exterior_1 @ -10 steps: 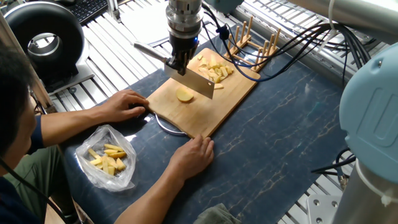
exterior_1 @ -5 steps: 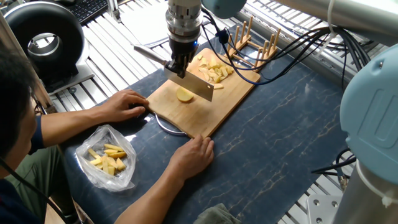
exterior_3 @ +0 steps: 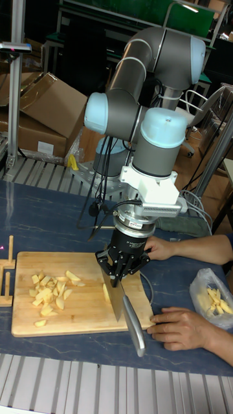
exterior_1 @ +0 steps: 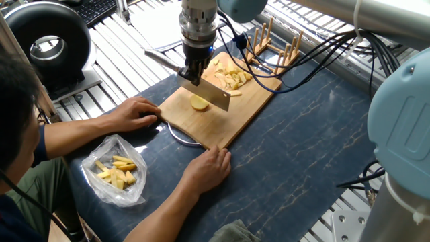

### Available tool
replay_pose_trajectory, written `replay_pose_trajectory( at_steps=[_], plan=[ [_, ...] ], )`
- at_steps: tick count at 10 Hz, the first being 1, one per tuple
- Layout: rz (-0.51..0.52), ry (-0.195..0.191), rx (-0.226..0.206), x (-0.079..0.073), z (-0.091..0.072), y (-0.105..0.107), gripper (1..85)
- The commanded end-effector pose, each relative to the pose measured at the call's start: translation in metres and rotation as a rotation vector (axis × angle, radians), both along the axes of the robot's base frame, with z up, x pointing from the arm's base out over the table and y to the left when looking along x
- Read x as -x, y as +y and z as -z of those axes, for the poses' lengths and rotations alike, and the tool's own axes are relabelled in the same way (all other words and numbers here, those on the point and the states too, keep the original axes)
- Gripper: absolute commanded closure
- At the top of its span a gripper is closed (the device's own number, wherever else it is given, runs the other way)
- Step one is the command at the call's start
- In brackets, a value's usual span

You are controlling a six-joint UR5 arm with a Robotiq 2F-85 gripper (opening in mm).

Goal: Chop the potatoes

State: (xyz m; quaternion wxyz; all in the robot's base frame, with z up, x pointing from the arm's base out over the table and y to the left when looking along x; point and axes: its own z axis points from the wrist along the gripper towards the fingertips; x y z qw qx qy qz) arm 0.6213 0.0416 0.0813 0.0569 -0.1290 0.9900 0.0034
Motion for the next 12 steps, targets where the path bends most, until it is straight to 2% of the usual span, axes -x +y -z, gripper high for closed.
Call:
replay_pose_trajectory(
  at_steps=[1, 5, 12],
  plan=[
    [0.004, -0.005, -0.021, -0.0016, 0.0001, 0.0005, 84.7],
    [0.003, -0.002, -0.022, -0.0005, -0.0032, 0.0004, 84.7],
    [0.003, -0.008, -0.021, -0.0028, 0.0005, -0.0022, 84.7]
  ],
)
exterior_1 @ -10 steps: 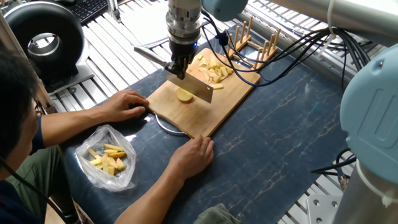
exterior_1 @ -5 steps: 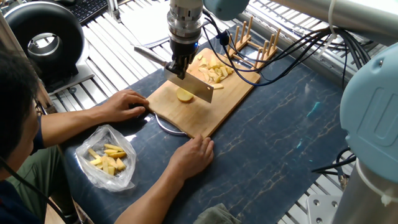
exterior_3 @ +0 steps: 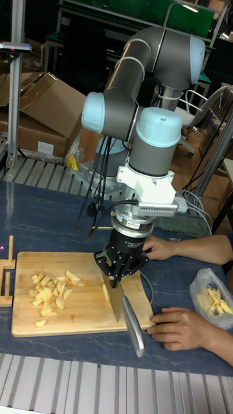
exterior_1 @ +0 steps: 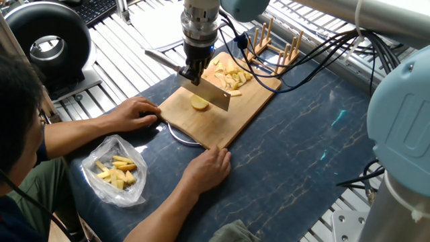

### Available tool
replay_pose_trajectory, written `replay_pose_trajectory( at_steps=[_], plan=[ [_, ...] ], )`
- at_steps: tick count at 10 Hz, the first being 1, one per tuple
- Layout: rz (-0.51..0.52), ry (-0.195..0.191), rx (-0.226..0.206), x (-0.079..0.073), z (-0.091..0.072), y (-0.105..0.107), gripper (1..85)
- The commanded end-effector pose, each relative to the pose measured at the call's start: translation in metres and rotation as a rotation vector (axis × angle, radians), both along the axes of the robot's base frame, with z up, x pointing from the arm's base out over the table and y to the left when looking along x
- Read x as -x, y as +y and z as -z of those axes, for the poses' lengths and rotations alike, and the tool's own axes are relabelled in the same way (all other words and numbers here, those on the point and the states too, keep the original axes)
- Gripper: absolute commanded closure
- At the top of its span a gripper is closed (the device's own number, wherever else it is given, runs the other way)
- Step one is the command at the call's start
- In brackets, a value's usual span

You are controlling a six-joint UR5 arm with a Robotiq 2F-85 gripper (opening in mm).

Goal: Chop the potatoes

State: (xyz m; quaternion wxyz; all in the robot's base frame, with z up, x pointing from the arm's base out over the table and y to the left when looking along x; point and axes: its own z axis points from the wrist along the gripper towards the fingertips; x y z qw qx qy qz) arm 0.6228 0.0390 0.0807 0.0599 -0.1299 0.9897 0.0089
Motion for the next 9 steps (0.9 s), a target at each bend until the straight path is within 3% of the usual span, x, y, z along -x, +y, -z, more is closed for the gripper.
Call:
replay_pose_trajectory(
  at_steps=[1, 5, 9],
  plan=[
    [0.005, -0.005, -0.009, -0.002, 0.001, 0.0, 84.7],
    [0.004, -0.014, -0.006, -0.004, 0.003, 0.0, 84.7],
    [-0.012, -0.053, 0.016, -0.016, 0.021, -0.008, 84.7]
  ],
)
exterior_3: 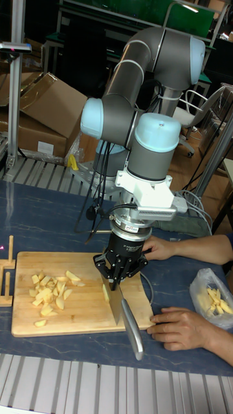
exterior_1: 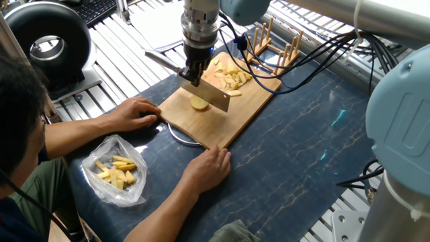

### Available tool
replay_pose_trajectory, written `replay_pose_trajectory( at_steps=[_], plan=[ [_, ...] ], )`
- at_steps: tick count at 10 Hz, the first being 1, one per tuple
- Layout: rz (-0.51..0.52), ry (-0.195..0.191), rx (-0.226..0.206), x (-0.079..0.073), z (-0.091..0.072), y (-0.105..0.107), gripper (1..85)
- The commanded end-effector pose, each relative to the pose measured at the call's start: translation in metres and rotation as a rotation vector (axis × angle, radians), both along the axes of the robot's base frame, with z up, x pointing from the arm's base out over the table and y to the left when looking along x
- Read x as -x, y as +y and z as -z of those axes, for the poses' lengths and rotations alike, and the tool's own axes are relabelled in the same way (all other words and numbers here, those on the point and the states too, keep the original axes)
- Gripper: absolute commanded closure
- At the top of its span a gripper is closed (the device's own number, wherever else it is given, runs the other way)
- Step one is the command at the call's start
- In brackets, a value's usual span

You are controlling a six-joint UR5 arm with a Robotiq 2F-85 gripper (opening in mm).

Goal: Chop the potatoes

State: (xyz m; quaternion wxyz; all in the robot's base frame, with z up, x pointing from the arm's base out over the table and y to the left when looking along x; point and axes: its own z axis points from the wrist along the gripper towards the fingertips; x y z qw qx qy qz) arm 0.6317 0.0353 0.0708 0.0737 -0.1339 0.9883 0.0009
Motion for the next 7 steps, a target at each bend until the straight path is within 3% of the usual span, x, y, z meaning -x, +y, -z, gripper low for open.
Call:
replay_pose_trajectory(
  at_steps=[1, 4, 5, 7],
  plan=[
    [-0.016, -0.029, 0.004, -0.007, 0.015, -0.006, 84.7],
    [-0.044, -0.032, 0.001, -0.006, 0.016, -0.008, 84.7],
    [-0.056, -0.011, 0.027, -0.003, 0.008, -0.015, 84.7],
    [-0.048, 0.069, 0.077, 0.016, -0.042, -0.015, 84.7]
  ],
)
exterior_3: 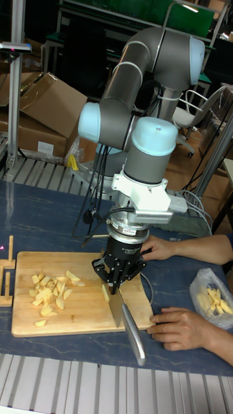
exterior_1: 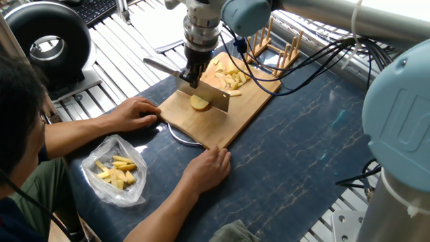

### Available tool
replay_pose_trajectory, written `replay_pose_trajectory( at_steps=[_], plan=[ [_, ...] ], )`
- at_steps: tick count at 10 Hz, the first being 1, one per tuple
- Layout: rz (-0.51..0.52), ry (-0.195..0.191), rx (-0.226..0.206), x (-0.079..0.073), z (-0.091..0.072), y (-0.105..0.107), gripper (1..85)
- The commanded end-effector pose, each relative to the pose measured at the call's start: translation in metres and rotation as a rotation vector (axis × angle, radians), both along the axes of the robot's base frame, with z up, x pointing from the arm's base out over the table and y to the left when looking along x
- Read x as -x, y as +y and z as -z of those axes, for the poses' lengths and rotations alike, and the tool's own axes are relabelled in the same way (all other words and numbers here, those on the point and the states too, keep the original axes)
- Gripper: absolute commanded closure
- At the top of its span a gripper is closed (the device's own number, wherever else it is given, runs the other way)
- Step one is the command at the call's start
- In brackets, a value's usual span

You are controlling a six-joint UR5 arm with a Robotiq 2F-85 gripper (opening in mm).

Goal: Chop the potatoes

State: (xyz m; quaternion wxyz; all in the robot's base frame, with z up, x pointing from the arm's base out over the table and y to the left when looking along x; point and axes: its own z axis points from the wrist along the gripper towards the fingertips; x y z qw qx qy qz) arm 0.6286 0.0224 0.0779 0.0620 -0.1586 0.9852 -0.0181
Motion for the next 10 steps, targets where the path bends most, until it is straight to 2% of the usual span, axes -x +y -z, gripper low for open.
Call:
replay_pose_trajectory(
  at_steps=[1, 2, 3, 4, 7, 10],
  plan=[
    [0.008, 0.078, 0.02, 0.019, -0.052, 0.005, 84.7],
    [-0.002, 0.073, 0.008, 0.016, -0.055, 0.004, 84.7],
    [0.007, 0.076, -0.028, 0.016, -0.053, 0.012, 84.7],
    [0.017, 0.064, -0.008, 0.013, -0.051, 0.013, 84.7],
    [0.021, 0.039, -0.022, 0.006, -0.044, 0.02, 84.7],
    [0.014, 0.03, -0.037, 0.0, -0.032, 0.023, 84.7]
  ],
)
